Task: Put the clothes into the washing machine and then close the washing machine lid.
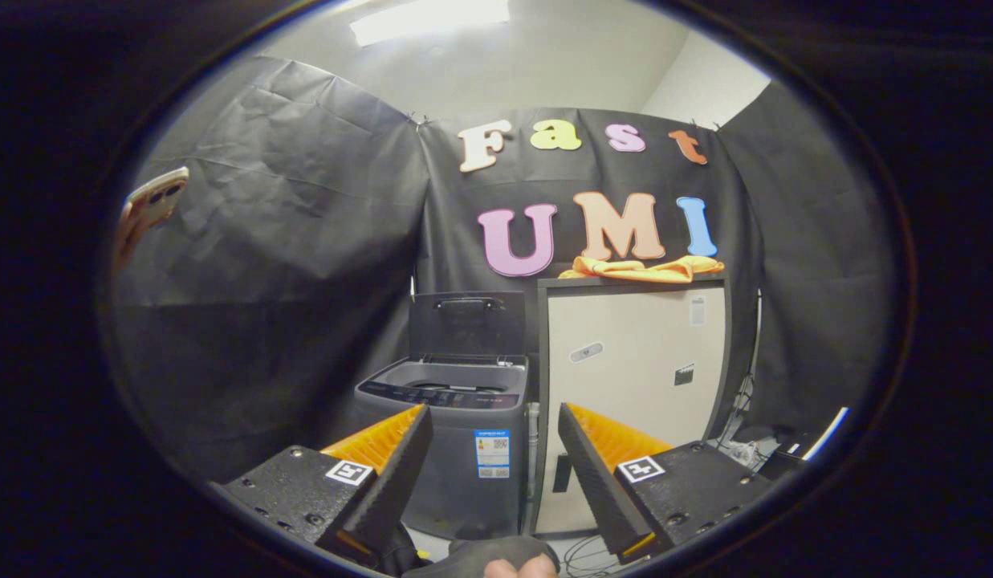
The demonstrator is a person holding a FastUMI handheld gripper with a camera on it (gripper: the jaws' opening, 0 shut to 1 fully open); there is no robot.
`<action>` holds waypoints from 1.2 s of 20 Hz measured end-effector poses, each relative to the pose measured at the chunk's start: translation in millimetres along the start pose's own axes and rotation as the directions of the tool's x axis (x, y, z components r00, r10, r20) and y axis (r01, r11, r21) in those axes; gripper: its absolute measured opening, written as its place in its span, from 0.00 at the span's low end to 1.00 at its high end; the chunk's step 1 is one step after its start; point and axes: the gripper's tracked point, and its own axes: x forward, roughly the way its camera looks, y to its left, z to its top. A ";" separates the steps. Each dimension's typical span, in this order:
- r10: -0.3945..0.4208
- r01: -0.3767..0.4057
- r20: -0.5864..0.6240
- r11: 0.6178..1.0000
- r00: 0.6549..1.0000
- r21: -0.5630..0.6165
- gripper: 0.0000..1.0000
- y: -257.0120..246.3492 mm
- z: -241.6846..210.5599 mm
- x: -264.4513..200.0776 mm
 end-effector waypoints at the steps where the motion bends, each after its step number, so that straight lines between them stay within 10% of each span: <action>1: 0.001 -0.001 0.001 1.000 1.000 0.000 0.95 0.9 0.0 0.0; 24: -0.026 0.026 -0.004 1.000 1.000 -0.006 0.95 -18.3 4.7 33.4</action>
